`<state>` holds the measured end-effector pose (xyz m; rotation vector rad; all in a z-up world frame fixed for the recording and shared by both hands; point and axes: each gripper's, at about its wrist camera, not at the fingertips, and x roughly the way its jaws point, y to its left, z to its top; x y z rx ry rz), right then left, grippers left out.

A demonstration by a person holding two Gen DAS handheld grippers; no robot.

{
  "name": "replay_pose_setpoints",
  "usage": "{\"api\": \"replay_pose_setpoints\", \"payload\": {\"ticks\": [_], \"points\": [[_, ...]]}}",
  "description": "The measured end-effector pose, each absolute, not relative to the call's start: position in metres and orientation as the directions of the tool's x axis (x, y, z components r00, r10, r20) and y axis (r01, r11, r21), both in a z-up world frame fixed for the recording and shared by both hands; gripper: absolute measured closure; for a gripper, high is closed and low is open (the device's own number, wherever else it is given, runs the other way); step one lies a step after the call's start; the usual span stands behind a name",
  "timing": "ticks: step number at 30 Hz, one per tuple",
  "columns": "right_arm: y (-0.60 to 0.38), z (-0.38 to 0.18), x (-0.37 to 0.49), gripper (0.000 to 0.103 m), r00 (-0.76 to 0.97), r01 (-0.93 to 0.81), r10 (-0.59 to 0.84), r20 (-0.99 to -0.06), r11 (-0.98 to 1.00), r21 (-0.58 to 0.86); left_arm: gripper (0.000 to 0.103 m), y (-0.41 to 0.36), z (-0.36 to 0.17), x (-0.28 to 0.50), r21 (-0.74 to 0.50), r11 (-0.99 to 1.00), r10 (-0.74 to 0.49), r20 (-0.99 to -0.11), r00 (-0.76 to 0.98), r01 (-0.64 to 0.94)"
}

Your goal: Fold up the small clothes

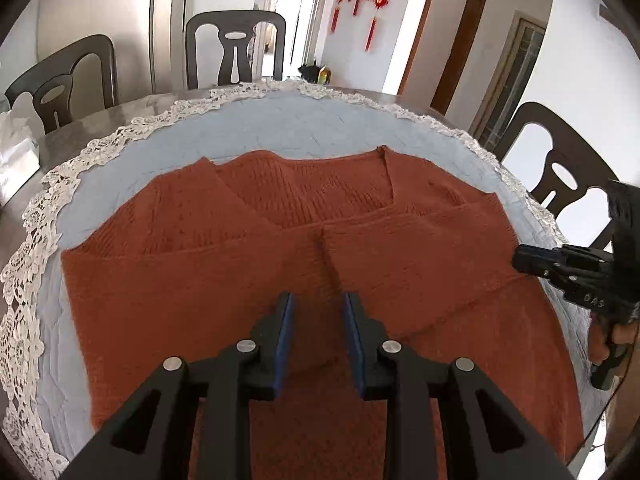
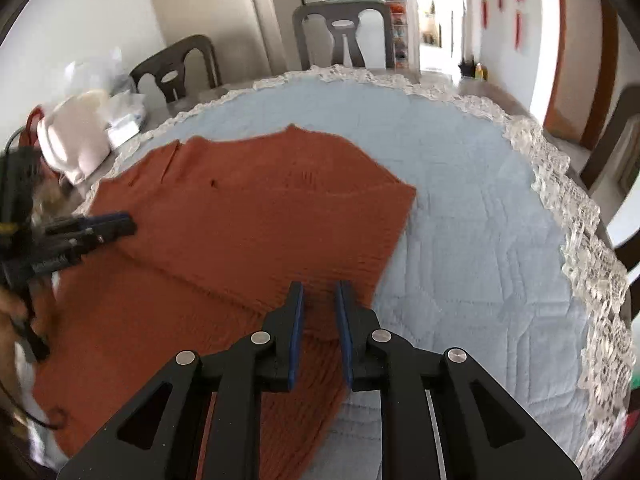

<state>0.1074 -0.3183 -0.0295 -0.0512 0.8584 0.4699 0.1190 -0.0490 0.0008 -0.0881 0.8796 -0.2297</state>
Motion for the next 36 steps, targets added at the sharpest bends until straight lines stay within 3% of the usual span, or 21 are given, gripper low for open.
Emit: {"api": "replay_pose_setpoints", "payload": {"ticks": [4, 10, 14, 21, 28, 36], "points": [[-0.321, -0.016, 0.101, 0.086, 0.576, -0.409, 0.383, -0.722, 0.900, 0.151, 0.075, -0.039, 0.011, 0.108, -0.157, 0.980, -0.199, -0.749, 0.631, 0.123], [-0.323, -0.033, 0.102, 0.086, 0.558, -0.403, 0.364, -0.746, 0.904, 0.139, 0.074, 0.001, 0.012, 0.087, -0.083, 0.996, -0.039, -0.748, 0.662, -0.035], [-0.325, -0.033, 0.101, 0.086, 0.563, -0.399, 0.377, -0.736, 0.903, 0.158, 0.074, 0.014, 0.002, 0.078, -0.131, 0.990, -0.066, -0.744, 0.665, -0.049], [-0.324, -0.032, 0.097, 0.085, 0.561, -0.404, 0.369, -0.741, 0.903, 0.143, 0.069, 0.007, -0.002, 0.077, -0.104, 0.993, -0.044, -0.738, 0.673, -0.050], [-0.327, -0.027, 0.084, 0.062, 0.533, -0.398, 0.405, -0.743, 0.895, 0.202, 0.064, 0.004, 0.004, 0.063, -0.080, 0.996, -0.025, -0.735, 0.678, -0.051], [-0.338, -0.022, 0.056, 0.059, 0.504, -0.395, 0.470, -0.724, 0.871, 0.291, 0.057, 0.012, 0.007, 0.029, -0.074, 0.994, -0.002, -0.727, 0.687, -0.075]]}}
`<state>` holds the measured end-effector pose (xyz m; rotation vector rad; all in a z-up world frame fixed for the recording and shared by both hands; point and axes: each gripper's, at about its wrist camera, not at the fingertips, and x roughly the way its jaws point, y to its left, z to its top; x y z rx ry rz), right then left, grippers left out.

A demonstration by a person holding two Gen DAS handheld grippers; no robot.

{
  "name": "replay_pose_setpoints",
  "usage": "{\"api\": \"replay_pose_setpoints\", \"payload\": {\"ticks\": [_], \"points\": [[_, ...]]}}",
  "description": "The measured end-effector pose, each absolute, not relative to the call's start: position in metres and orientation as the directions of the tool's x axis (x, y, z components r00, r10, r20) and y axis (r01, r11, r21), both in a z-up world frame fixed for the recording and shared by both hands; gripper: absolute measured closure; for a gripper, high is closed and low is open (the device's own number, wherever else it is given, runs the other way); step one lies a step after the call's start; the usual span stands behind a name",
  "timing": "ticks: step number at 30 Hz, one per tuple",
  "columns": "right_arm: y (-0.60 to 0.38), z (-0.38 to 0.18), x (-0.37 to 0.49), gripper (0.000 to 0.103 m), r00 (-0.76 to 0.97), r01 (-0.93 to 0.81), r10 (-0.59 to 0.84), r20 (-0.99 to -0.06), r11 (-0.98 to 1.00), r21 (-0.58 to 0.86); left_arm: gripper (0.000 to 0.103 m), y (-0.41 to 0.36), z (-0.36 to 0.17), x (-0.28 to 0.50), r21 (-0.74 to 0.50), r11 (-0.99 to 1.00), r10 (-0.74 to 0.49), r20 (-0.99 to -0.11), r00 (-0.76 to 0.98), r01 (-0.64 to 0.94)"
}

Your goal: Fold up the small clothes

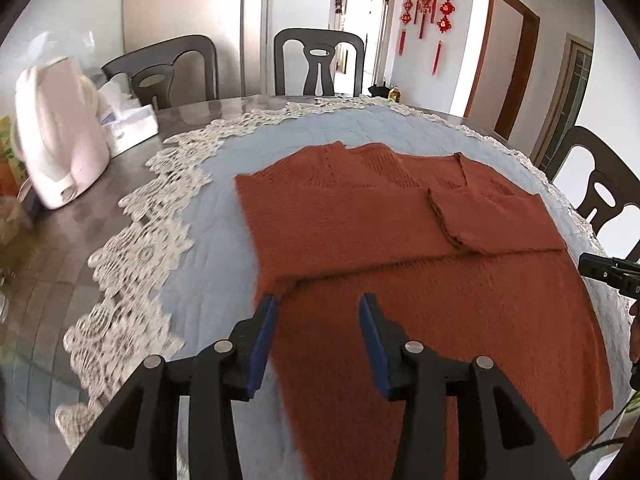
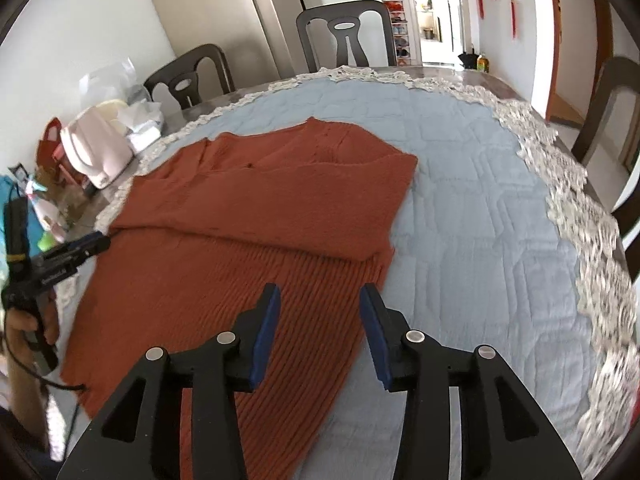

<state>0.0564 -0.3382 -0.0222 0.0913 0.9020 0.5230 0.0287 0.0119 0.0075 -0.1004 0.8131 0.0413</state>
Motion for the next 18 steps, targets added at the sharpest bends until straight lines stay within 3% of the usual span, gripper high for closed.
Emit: {"api": "replay_pose_setpoints", "payload": {"ticks": [7, 18], "points": [[-0.345, -0.035, 0.029, 0.057, 0.440, -0.384, 0.527, -0.727, 0.842, 0.378, 0.057, 0.028, -0.005, -0.004, -0.201, 0.975, -0.093, -0.751, 0.654, -0.092], [-0.349, -0.046, -0.011, 0.056, 0.323, -0.386, 0.655, -0.683, 0.750, 0.537, 0.055, 0.019, -0.010, -0.055, -0.363, 0.930, -0.242, -0.714, 0.657, -0.052]]}}
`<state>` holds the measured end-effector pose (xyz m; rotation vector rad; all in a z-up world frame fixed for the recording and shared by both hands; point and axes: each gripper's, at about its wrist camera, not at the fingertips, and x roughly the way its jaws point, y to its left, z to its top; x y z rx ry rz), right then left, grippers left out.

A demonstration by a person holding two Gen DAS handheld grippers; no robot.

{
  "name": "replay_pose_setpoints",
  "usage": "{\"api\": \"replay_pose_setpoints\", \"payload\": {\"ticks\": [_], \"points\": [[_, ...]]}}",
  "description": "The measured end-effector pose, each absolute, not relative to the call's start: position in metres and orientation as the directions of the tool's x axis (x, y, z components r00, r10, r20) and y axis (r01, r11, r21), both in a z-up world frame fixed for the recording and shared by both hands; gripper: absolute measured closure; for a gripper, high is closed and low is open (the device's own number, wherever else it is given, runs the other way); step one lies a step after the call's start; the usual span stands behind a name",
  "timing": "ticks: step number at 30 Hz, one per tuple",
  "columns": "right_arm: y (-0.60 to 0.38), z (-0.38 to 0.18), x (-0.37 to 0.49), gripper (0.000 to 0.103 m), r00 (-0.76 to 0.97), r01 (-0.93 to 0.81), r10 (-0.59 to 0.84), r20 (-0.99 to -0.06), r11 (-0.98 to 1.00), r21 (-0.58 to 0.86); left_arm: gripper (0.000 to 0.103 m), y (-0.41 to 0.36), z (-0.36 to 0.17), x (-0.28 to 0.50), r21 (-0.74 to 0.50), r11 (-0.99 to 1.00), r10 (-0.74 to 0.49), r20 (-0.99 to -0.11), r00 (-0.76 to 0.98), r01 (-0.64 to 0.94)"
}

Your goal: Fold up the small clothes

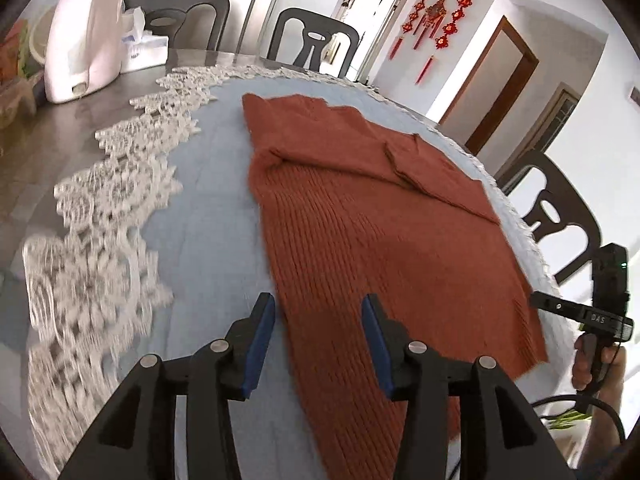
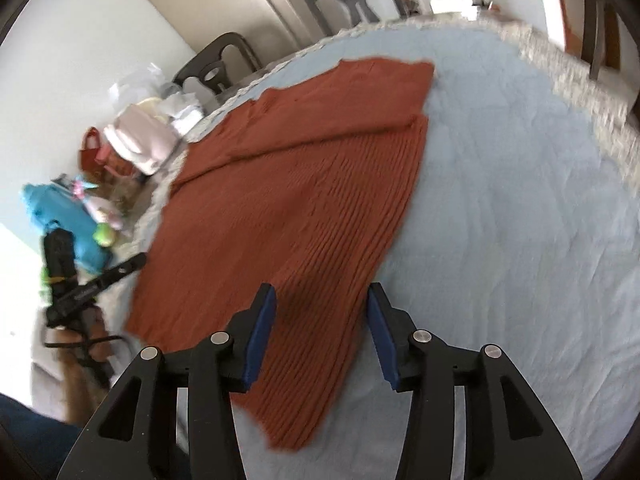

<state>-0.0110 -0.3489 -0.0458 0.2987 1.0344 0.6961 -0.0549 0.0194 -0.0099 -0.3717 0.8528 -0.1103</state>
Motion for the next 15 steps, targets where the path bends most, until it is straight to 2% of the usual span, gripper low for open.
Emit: {"api": "replay_pose_setpoints", "payload": {"ticks": [9, 13, 15], "points": [[-0.344, -0.051, -0.029, 0.056, 0.251, -0.414, 0.732, -0.634, 0.673, 0.613, 0.054, 0.018, -0.014, -0.080, -0.479, 0.877, -0.345, -0.676, 0.651, -0.033], [-0.338, -0.056, -0.027, 0.085, 0.261, -0.415, 0.716, -0.647, 0.689, 0.595, 0.056, 0.013, -0.015, -0.081, -0.488, 0.873, -0.357, -0.668, 0.653, -0.022], [-0.339, -0.056, -0.025, 0.090, 0.260, -0.414, 0.718, -0.645, 0.687, 0.597, 0.056, 0.012, -0.015, -0.081, -0.489, 0.872, -0.359, -0.667, 0.653, -0.021]]}}
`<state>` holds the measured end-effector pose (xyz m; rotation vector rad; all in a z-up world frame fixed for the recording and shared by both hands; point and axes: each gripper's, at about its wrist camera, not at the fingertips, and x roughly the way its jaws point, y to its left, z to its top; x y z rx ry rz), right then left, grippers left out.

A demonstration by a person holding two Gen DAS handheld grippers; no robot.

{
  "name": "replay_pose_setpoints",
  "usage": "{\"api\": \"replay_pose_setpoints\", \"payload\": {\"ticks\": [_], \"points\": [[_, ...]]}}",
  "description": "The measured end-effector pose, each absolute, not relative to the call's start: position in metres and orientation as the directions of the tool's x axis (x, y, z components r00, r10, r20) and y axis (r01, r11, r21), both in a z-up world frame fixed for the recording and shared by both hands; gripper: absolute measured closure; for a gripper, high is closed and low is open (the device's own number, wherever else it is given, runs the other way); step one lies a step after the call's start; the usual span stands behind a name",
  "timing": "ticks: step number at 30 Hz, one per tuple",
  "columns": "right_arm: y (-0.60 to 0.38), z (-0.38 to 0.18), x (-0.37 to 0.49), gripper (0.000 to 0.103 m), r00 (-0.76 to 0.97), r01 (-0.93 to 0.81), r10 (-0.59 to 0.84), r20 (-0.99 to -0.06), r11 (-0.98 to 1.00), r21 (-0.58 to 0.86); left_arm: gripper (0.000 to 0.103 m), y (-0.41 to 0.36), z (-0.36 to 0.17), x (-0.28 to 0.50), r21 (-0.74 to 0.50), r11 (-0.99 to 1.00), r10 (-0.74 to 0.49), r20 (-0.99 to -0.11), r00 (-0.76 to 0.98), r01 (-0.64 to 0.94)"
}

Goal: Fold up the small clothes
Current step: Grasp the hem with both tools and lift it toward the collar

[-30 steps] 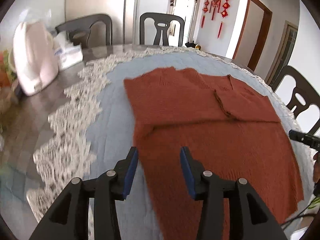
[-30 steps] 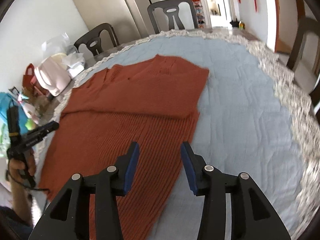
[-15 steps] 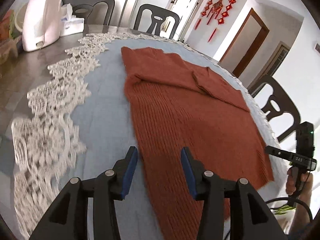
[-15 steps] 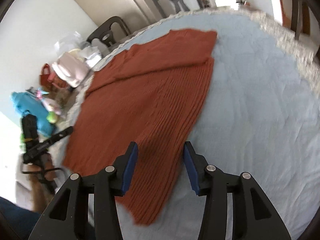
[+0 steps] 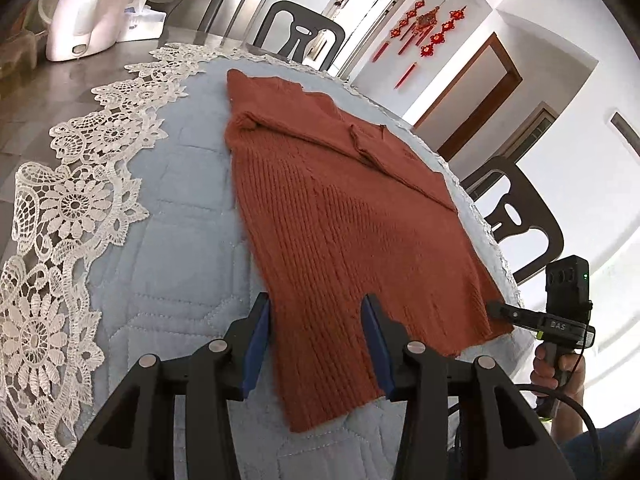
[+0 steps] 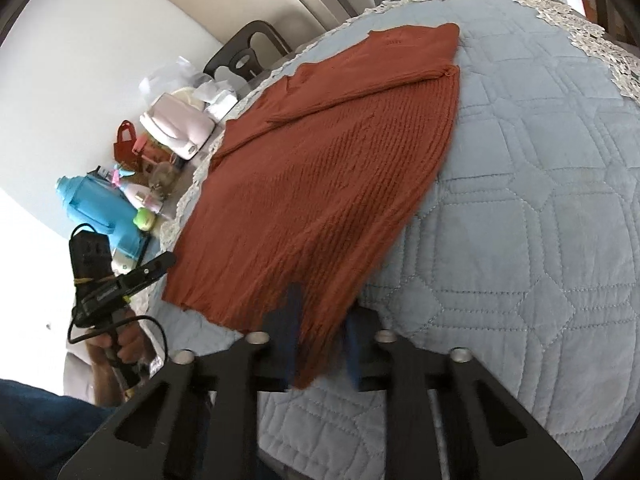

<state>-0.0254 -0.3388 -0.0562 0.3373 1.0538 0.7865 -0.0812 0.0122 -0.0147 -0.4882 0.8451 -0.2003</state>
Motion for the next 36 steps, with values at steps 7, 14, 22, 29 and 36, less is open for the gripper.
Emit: {"api": "replay_pose_setpoints", "payload": {"ticks": [7, 14, 22, 29, 36], "points": [[-0.356, -0.046, -0.031, 0.097, 0.322, -0.422, 0.745, -0.584, 0.665, 0.616, 0.095, 0.022, -0.021, -0.082, -0.527, 0.849, -0.379, -0.657, 0.652, -0.038], [-0.381, -0.032, -0.034, 0.097, 0.391, -0.409, 0.754, -0.528, 0.656, 0.634, 0.095, 0.039, 0.006, -0.093, -0.555, 0.831, -0.369, -0.568, 0.735, -0.012], [-0.379, -0.023, -0.029, 0.097, 0.403, -0.427, 0.773, -0.489, 0.632, 0.647, 0.095, 0.037, 0.013, -0.090, -0.571, 0.821, -0.378, -0.534, 0.756, 0.007], [-0.378, 0.004, -0.001, 0.097, 0.451, -0.455, 0.788, -0.419, 0.607, 0.652, 0.095, 0.051, 0.039, -0.068, -0.572, 0.820, -0.358, -0.476, 0.803, 0.026], [-0.363, 0.026, 0.061, 0.097, 0.470, -0.467, 0.791, -0.391, 0.599, 0.651, 0.095, 0.067, 0.057, -0.004, -0.583, 0.812, -0.354, -0.451, 0.819, 0.030]]}}
